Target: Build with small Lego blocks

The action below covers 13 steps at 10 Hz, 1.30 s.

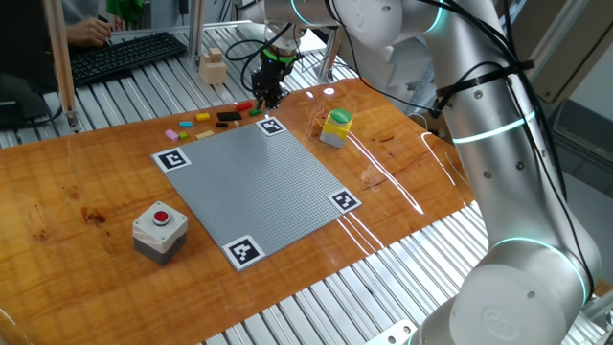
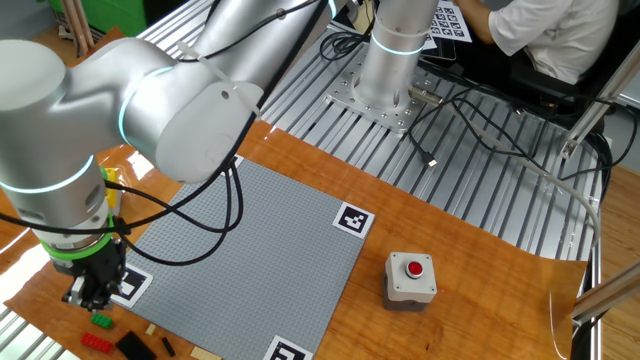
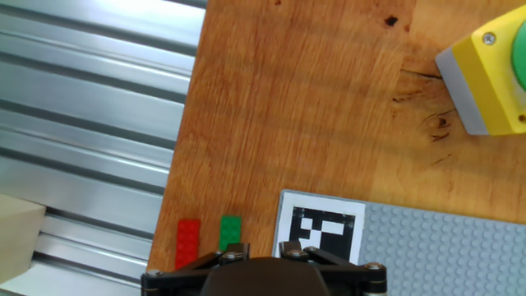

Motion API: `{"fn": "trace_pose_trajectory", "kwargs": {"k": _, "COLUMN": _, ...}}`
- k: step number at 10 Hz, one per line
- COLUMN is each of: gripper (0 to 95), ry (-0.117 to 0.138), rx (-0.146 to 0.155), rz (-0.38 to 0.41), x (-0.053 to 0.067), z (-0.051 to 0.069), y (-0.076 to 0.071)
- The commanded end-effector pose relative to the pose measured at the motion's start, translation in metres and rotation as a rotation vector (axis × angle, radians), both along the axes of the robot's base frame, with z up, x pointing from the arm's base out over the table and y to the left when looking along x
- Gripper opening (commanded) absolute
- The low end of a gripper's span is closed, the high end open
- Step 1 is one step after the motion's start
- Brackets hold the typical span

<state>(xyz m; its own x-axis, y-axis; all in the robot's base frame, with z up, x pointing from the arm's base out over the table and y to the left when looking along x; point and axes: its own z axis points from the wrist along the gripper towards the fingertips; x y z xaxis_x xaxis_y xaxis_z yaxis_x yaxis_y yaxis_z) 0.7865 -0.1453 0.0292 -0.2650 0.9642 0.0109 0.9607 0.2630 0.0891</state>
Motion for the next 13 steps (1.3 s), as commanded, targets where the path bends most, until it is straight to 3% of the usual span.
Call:
{"fn": "trace_pose_trajectory", "kwargs": {"k": 1, "gripper": 19.0, "ry": 0.000, "rx": -0.003, "rz": 0.002, "x": 0.0001, "z": -0.0014, "y": -0.0009}}
{"fn": "trace_pose_trajectory", "kwargs": {"k": 6, "gripper": 19.0, "ry": -0.012, "rx": -0.003, "rz": -0.006, "x": 0.0008, "z": -0.0072, "y": 0.0029}}
{"fn": "trace_pose_trajectory", "kwargs": {"k": 13, "gripper": 19.0, "ry": -0.020, "rx": -0.004, "rz": 0.003, "x": 0.0011, "z": -0.0045, "y": 0.0046}}
